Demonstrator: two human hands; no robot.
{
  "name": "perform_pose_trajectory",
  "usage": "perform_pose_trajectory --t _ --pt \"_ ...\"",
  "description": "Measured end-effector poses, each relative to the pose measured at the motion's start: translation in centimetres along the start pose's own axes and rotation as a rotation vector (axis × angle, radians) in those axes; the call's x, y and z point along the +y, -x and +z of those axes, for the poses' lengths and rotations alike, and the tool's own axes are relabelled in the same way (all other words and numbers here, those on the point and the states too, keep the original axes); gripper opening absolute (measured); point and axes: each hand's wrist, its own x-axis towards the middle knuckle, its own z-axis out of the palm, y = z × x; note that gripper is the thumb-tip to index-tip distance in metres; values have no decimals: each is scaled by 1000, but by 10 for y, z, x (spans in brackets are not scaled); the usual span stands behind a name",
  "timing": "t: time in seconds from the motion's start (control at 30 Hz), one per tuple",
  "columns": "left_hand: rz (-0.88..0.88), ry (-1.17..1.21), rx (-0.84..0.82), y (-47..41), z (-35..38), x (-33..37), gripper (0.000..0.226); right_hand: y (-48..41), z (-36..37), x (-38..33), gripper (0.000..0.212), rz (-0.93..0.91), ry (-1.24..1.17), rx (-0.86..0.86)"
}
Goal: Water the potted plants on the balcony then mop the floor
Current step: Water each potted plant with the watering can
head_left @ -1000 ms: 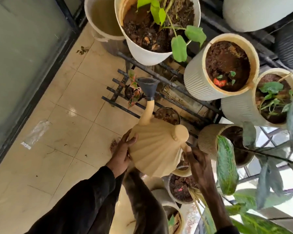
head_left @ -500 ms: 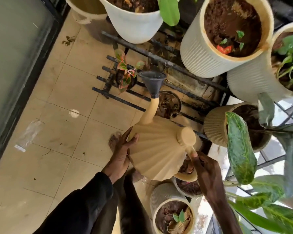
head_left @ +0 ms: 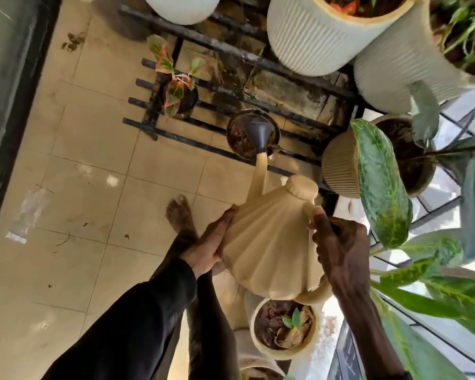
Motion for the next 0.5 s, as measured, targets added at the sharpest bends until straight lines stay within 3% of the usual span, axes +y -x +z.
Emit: perform_pose_trajectory --t 0.13,0.33,0.5 --pt "-13 -3 33 -2 2 -3 32 3 -4 -9 73 24 -18 -38" --pt "-41 -3 -15 -4 -7 -5 63 3 -5 -19 67 17 8 -26" --pt "-48 -18 -30 -3 -9 -2 71 7 -3 -22 71 27 -7 6"
